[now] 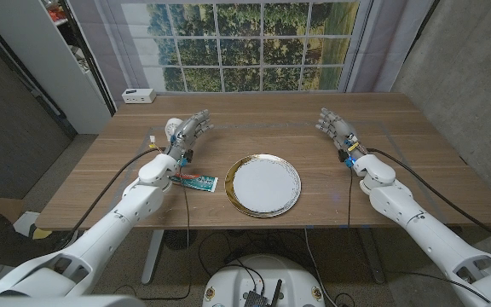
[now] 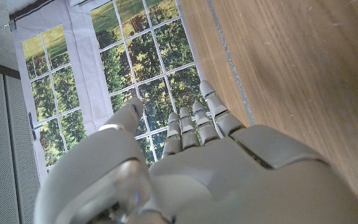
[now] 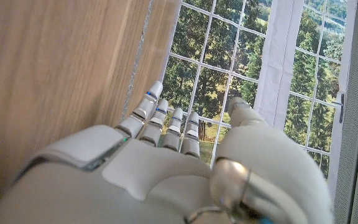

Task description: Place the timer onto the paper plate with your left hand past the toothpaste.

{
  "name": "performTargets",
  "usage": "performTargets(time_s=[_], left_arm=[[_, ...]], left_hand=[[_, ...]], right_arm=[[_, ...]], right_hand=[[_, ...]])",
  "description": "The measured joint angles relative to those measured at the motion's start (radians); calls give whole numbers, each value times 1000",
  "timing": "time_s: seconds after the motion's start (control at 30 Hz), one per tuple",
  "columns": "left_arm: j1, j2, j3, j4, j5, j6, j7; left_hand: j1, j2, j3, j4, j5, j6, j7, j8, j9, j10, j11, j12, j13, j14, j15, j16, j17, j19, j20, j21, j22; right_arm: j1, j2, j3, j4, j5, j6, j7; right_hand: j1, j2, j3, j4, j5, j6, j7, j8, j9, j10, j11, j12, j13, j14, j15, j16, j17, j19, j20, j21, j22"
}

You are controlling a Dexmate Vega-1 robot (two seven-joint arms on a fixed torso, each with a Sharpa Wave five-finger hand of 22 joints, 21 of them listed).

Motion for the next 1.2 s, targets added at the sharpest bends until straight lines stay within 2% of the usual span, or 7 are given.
performTargets(time_s=[0.2,0.5,0.7,0.73,1.0,1.07,1.2], left_arm=[[5,44,2,-54,38,29,18],[18,184,-10,-201,151,124,62],[20,265,-24,-281,213,184,81],[19,291,-28,-304,236,207,85],[-18,398,-25,-416,352,355,84],[-26,411,-21,-430,385,401,74],[-72,470,10,-502,457,500,45]], left_hand=[[16,-16,-20,-25,0,18,-18,0,5,22,-12,12,13,14,-14,7,5,-14,-2,-17,1],[36,-36,-42,-56,0,38,-38,0,9,36,-25,22,30,17,-18,11,13,-38,9,-41,5],[57,-47,-59,-72,0,85,-49,20,18,59,-38,36,50,24,-25,26,27,-45,16,-59,5],[58,-48,-62,-75,0,88,-52,22,18,59,-38,38,53,24,-25,26,28,-45,16,-62,5],[84,-74,-94,-81,0,102,-56,28,28,55,-52,38,72,11,-23,26,37,-69,25,-85,5],[88,-78,-100,-81,0,102,-56,28,31,50,-57,38,77,11,-23,26,37,-69,25,-88,5],[107,-110,-117,-83,4,116,-69,35,34,54,-61,46,89,7,-29,34,42,-69,25,-99,5]], right_arm=[[-11,-5,3,-10,10,2,10],[-27,-15,3,-38,11,2,13],[-37,-20,3,-56,10,-5,7],[-38,-22,3,-59,10,-6,6],[-44,-30,-2,-81,8,-24,1],[-44,-32,-4,-87,7,-27,1],[-44,-37,-7,-96,6,-41,1]], right_hand=[[0,0,0,0,0,0,0,0,-3,6,5,0,-3,0,0,0,-3,0,0,0,0],[0,0,-4,-4,0,0,0,0,-8,12,10,8,-12,9,-1,8,-12,2,-2,-5,0],[0,0,-9,-8,4,0,0,0,-12,17,15,8,-17,11,0,8,-21,3,-3,-12,0],[0,0,-9,-8,4,-2,2,0,-12,17,15,8,-17,11,0,8,-21,7,1,-12,0],[-2,3,-12,-11,4,-4,4,0,-17,24,22,8,-23,22,1,14,-29,8,2,-21,0],[-5,6,-12,-11,4,-4,3,0,-17,29,27,15,-26,28,-2,14,-31,12,-2,-21,0],[-5,6,-12,-11,4,-4,4,0,-21,30,28,15,-26,30,0,17,-35,14,-3,-26,0]])
